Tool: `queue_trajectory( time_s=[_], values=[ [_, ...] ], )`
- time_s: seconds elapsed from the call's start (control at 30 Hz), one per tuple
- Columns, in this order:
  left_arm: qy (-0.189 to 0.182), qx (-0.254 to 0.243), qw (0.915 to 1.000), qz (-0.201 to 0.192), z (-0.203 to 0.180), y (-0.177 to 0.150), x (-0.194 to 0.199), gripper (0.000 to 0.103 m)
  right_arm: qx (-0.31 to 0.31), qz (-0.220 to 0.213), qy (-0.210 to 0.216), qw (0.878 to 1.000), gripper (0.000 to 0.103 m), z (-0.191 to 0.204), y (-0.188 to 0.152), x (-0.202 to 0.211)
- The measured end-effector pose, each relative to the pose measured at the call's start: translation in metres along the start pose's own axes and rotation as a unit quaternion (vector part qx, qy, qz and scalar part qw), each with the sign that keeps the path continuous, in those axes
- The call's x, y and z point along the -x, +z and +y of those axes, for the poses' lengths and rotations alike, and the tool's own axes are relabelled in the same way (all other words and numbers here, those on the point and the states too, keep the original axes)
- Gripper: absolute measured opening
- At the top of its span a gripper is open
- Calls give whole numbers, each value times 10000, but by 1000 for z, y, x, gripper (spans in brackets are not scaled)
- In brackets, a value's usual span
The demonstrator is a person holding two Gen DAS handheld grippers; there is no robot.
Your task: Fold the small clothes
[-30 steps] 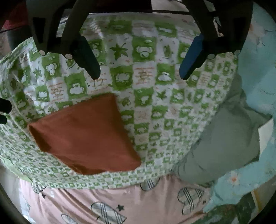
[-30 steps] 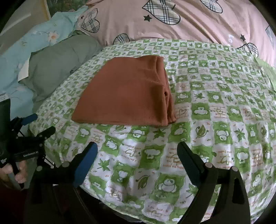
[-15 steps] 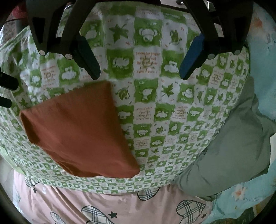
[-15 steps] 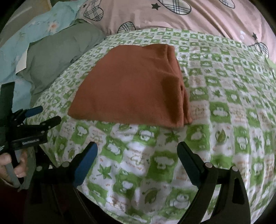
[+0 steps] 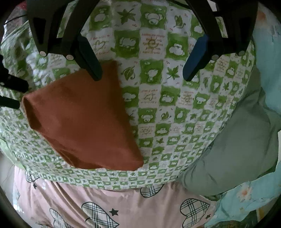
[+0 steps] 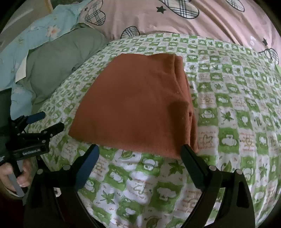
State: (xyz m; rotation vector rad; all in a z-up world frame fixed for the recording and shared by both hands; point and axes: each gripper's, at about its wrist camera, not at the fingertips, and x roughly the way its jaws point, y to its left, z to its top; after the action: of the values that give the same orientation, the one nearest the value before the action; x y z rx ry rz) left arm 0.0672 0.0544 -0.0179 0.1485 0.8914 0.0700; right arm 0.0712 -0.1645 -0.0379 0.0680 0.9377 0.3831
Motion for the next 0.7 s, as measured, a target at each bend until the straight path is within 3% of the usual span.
queue_trajectory(
  time_s=[0.7],
  values=[
    [-146,44,9999,-48,-1,18,2,94,-3,-4,51,10000,94,-10,20,-4]
  ],
)
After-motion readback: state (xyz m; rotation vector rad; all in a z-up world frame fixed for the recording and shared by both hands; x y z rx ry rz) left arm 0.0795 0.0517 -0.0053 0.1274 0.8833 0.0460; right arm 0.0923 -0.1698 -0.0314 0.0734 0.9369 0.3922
